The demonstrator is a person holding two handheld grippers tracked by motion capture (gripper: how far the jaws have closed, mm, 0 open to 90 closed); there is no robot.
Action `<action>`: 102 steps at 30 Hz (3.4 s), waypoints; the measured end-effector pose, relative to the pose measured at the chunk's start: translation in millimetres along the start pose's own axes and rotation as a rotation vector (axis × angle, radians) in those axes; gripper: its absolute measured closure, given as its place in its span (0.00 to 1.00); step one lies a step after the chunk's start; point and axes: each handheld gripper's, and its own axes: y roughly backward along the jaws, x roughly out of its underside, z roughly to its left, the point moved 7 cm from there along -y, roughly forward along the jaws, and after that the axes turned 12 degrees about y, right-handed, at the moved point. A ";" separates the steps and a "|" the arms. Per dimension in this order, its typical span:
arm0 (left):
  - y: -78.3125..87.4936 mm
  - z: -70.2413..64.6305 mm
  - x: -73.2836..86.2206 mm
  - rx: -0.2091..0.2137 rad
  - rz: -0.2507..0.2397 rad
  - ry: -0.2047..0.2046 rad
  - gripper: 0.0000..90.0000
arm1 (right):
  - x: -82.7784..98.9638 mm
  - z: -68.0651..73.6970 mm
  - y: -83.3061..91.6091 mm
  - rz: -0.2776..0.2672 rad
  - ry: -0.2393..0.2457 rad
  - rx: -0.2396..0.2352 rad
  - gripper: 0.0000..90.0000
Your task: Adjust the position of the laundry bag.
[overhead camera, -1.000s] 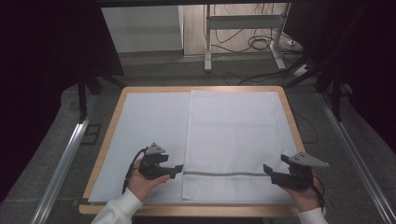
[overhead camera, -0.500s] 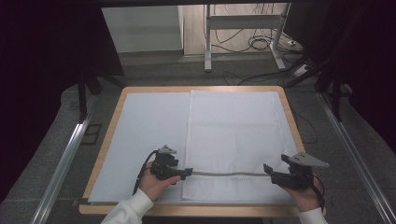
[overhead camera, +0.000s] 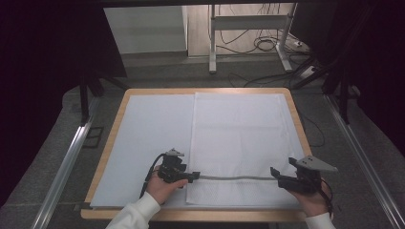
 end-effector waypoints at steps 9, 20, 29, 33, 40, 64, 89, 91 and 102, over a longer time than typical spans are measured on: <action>-4.4 -7.0 0.7 -0.014 0.001 -0.023 0.51 | -0.5 -1.3 0.8 -0.005 -0.003 0.004 0.21; -9.1 -11.8 1.1 0.019 0.007 -0.069 0.94 | -1.7 -3.4 2.6 -0.014 -0.005 0.011 0.21; -7.8 -12.0 -0.1 0.040 -0.002 -0.064 0.96 | -0.1 -35.9 12.4 0.063 -0.075 0.035 0.29; -7.5 -12.0 -0.4 0.046 -0.004 -0.063 0.96 | 8.2 -58.4 5.4 0.147 -0.114 0.061 0.33; -7.5 -11.6 -0.7 0.052 -0.004 -0.060 0.96 | 23.5 -76.7 -21.7 0.251 -0.222 -0.001 0.34; -5.1 -13.0 -1.7 0.050 -0.014 -0.066 0.96 | 35.4 -77.6 -40.7 0.352 -0.219 -0.010 0.71; 3.9 -9.8 -7.4 0.054 -0.048 -0.067 0.98 | 25.6 -70.4 -37.2 0.299 -0.176 -0.055 0.98; 5.6 -8.9 -8.0 0.055 -0.051 -0.066 0.98 | 23.8 -68.7 -37.2 0.295 -0.171 -0.059 0.98; 20.1 1.4 -7.0 0.054 -0.069 -0.057 0.98 | 10.1 -54.9 -41.7 0.273 -0.135 -0.077 0.98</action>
